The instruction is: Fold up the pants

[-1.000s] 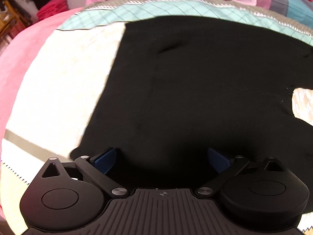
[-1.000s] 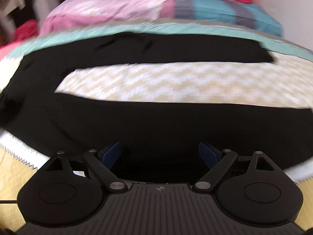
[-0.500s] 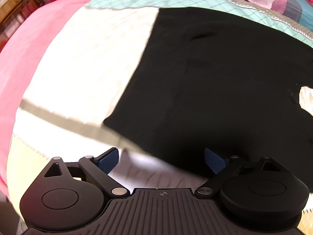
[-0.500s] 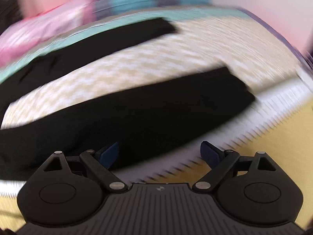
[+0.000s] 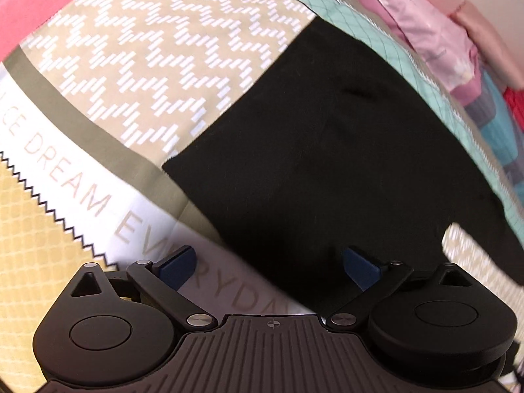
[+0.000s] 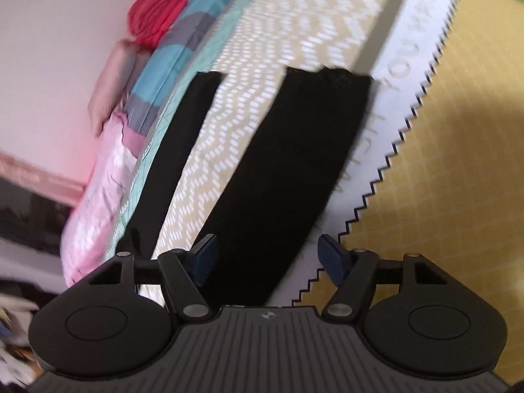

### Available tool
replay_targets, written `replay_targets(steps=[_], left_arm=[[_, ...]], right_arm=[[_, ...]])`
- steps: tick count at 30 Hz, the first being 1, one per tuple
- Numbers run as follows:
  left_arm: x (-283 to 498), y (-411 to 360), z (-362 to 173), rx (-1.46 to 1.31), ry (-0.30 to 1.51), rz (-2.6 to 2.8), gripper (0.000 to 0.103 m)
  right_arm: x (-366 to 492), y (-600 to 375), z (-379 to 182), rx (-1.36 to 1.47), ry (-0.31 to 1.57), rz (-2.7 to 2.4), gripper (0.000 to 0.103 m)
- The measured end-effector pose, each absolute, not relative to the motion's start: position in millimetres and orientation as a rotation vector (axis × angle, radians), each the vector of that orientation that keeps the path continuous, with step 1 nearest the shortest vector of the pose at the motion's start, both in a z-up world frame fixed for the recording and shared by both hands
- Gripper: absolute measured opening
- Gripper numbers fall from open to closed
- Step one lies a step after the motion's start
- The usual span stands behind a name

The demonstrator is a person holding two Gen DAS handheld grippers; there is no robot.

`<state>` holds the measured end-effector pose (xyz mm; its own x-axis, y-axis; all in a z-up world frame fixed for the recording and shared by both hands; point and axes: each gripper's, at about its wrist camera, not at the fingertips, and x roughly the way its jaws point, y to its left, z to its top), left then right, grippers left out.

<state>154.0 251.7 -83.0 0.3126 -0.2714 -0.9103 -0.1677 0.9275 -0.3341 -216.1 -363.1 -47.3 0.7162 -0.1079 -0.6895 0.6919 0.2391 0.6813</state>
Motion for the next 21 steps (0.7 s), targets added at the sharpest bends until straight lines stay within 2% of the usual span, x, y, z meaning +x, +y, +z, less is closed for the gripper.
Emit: replay_targets(steps=[7,14,19,21], left_arm=[[158.4,253.5,-79.1,-0.446,1.234,-0.046,0.103],[155.8,256.1,-77.3,-0.484,1.209,-0.088,0.103],[168.6,252.9,-81.5,-0.473,1.221,-0.064,0.103],[169.6,256.0,-85.4,-0.472,1.227,-0.039,0.094]], right_arm=[[-223.1,-374.4,-56.1,1.379,0.47,-0.605,0.071],[-211.2,-368.2,-62.2,1.355,0.51,-0.51,0.068],[-207.1,-372.6,-61.6,1.352,0.522,-0.522,0.06],[-208.5,-370.1,-60.5,1.335,0.537,-0.526,0.054]])
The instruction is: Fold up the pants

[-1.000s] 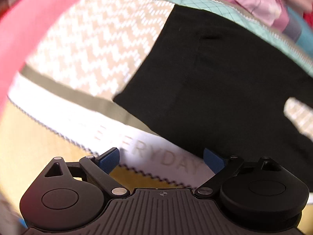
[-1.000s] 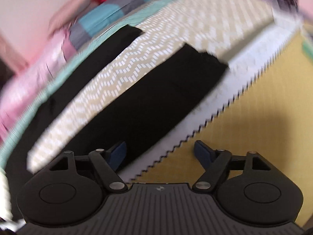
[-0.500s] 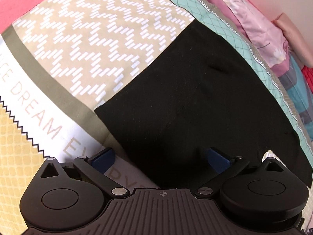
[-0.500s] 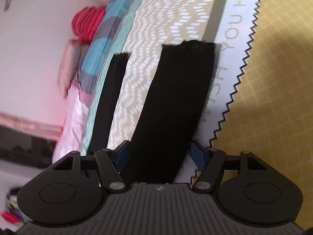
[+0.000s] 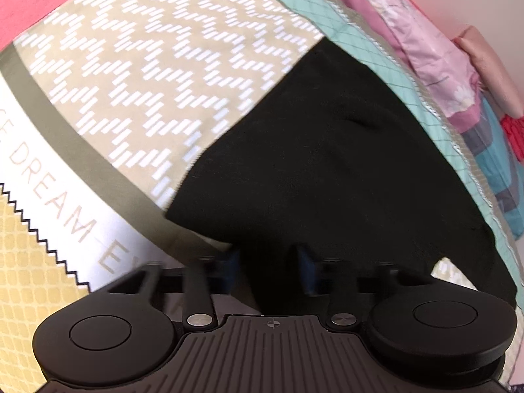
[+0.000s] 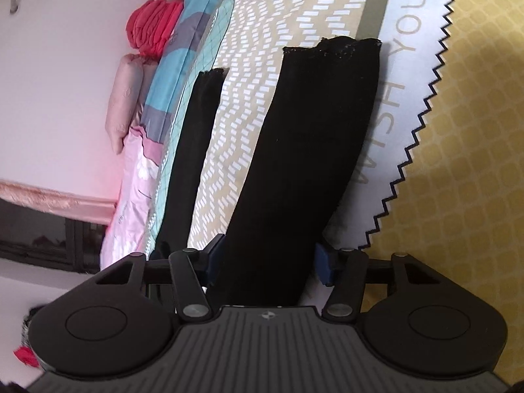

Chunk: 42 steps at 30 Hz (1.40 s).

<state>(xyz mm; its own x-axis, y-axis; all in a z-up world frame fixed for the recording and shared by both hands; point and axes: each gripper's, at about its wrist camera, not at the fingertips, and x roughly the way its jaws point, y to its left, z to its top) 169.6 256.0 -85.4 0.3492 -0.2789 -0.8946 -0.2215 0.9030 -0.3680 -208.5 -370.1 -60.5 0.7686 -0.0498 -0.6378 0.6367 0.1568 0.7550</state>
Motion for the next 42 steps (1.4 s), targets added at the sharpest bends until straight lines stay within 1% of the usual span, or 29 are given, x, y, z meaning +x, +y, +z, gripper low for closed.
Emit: replay_targets(steps=[1,2,3,4,6,7,12,17,21,27,28,29,30,31,32,33,34,35,37,40,42], left_arm=[[169.5,258.8,-86.6,-0.485,1.228,-0.031,0.095],[169.6,261.3,-86.7,-0.503,1.227,-0.026,0.091],[169.9,262.9,-86.9,-0.517,1.229,-0.021,0.085],[170.3,263.6,-86.3,-0.525,1.231,-0.016,0.083],[172.7,262.8,-82.2,-0.534,1.231,-0.017,0.078],[175.5,261.3,-77.8,-0.535,1.224,-0.022,0.078],[202.6,248.6,-44.8,-0.525,1.144,-0.077,0.077],[252.0,227.5,-28.0,-0.515,1.1,-0.099,0.076],[302.4,206.5,-30.5,-0.504,1.107,-0.091,0.074],[375.9,180.7,-61.3,-0.464,1.211,-0.059,0.076],[383.1,177.2,-64.7,-0.449,1.228,-0.062,0.077],[387.9,175.9,-67.2,-0.439,1.253,-0.066,0.077],[390.6,176.6,-67.1,-0.446,1.27,-0.076,0.088],[394.7,177.4,-67.3,-0.468,1.285,-0.09,0.097],[398.0,180.9,-66.1,-0.499,1.295,-0.11,0.1],[399.8,187.0,-63.2,-0.537,1.288,-0.123,0.103],[400.2,194.6,-57.4,-0.577,1.263,-0.123,0.103],[400.0,202.6,-51.5,-0.615,1.224,-0.121,0.103],[399.5,213.9,-37.2,-0.644,1.148,-0.092,0.103],[391.1,220.0,-21.5,-0.575,1.091,-0.035,0.103],[378.7,220.2,-14.9,-0.525,1.067,-0.028,0.103]], right_arm=[[-209.5,-370.0,-60.6,1.331,0.542,-0.531,0.048],[-209.9,-371.2,-61.1,1.324,0.554,-0.541,0.042],[-209.9,-372.8,-60.9,1.313,0.579,-0.561,0.023],[-207.7,-375.1,-61.1,1.298,0.613,-0.587,0.007],[-203.1,-379.4,-57.2,1.292,0.637,-0.587,0.008],[-198.5,-380.4,-51.7,1.271,0.643,-0.577,0.007],[-158.0,-395.3,-14.5,1.182,0.604,-0.477,0.007],[-97.1,-421.8,3.5,1.198,0.562,-0.435,0.007],[-37.8,-447.1,-5.5,1.25,0.574,-0.434,0.007],[47.2,-485.3,-38.7,1.314,0.617,-0.472,0.007],[59.8,-489.9,-45.2,1.315,0.642,-0.485,0.008],[69.2,-492.7,-50.9,1.321,0.663,-0.499,0.011],[75.2,-497.1,-57.1,1.334,0.67,-0.517,0.017],[77.2,-499.3,-61.0,1.352,0.649,-0.514,0.024],[76.3,-502.5,-63.8,1.382,0.606,-0.493,0.03],[73.9,-504.0,-66.2,1.403,0.556,-0.469,0.045],[68.7,-505.7,-65.6,1.415,0.5,-0.451,0.058],[62.3,-506.9,-63.7,1.415,0.448,-0.442,0.061],[47.7,-509.6,-57.7,1.39,0.392,-0.455,0.061],[9.7,-506.4,-34.4,1.276,0.309,-0.532,0.061],[-18.5,-495.9,-19.1,1.171,0.289,-0.614,0.061]])
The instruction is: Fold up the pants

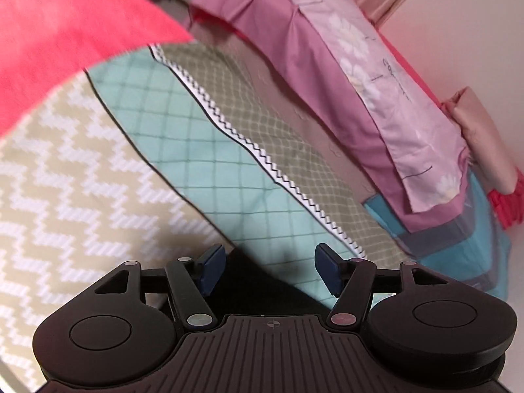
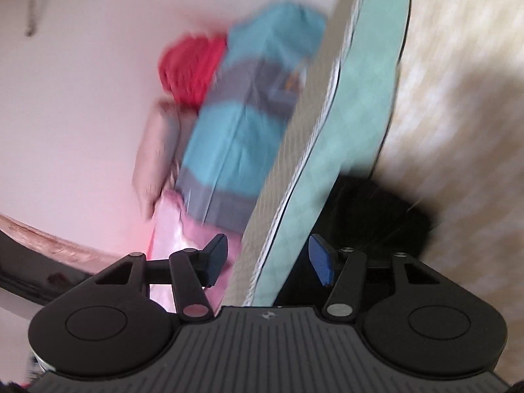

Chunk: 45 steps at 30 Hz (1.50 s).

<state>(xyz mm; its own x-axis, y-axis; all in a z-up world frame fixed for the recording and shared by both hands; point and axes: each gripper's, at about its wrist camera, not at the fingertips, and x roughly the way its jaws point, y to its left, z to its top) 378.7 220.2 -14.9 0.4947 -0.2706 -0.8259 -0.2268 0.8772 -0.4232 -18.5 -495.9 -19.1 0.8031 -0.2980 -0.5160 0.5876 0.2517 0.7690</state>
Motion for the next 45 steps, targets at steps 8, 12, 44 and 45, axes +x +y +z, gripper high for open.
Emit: replay_targets(steps=[8,12,44,45], left_arm=[[314.5,194.6,-25.8,-0.403,1.107,-0.053,0.103],[294.9,174.9,-41.8,-0.376,1.183,-0.079,0.103],[283.3,113.9,-78.4,-0.062,1.198,-0.167,0.103],[282.5,114.3,-80.4,-0.057,1.19,-0.178,0.103]], right_arm=[[-34.8,-455.8,-44.6,1.027,0.52,-0.699,0.045],[-12.1,-454.7,-49.3,0.999,0.486,-0.745,0.032],[147.4,-222.9,-57.5,0.184,0.878,-0.142,0.043],[152.4,-221.5,-49.0,0.203,0.857,-0.225,0.037]])
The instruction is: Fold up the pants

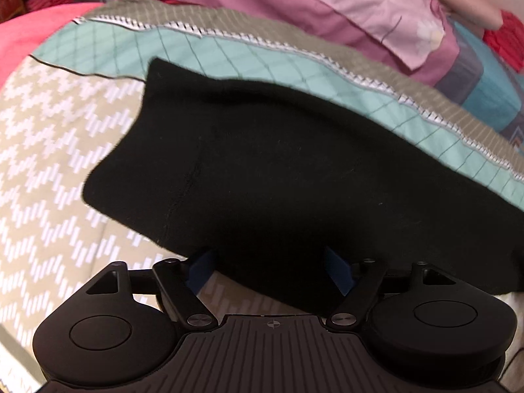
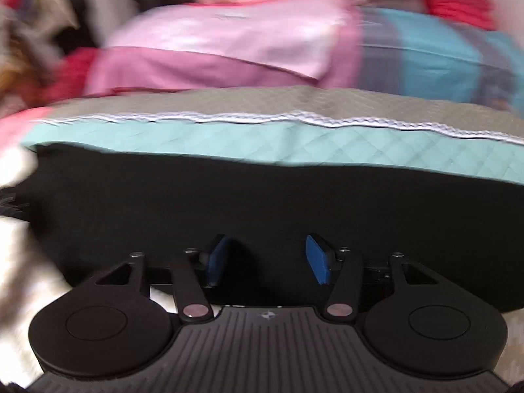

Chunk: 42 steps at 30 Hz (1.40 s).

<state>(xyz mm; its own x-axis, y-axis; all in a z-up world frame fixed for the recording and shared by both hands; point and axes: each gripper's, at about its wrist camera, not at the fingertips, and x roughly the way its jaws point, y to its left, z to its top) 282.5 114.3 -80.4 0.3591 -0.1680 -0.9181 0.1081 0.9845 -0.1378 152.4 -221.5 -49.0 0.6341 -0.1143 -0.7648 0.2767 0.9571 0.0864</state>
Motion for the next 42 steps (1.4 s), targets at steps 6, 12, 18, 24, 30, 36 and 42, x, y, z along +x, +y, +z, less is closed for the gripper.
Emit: replay_targets(steps=[6,12,18,24,30,36,42], left_arm=[[261.9,132.4,-87.3,-0.016,1.161,-0.264,0.103],[254.7,152.4,-85.7,-0.066,1.134,-0.302,0.103],[232.6,178.8,-74.1,-0.073,1.067,-0.287,0.103],[215.4,204.1,-66.2,-0.118,1.042,-0.255,0.103],[201.8,225.8,-63.8,-0.138,1.029,-0.223,0.103],[199.3,238.4,-63.3,-0.169,1.012,-0.205,0.103],[214.7,233.3,-54.4,-0.131,0.983,-0.208,0.103]], right_arm=[[170.3,-139.9,-34.0,0.032,0.814,0.163,0.053],[228.2,-119.6,-49.1,0.136,0.824,-0.026,0.044],[239.5,-30.6,-19.4,-0.086,0.726,0.38,0.063],[293.2,83.5,-19.2,-0.259,0.673,0.569,0.067],[313.4,124.8,-30.0,-0.314,0.687,0.592,0.009],[313.6,122.9,-26.6,-0.277,0.73,0.773,0.009],[322.1,105.6,-29.6,-0.142,0.717,0.639,0.026]])
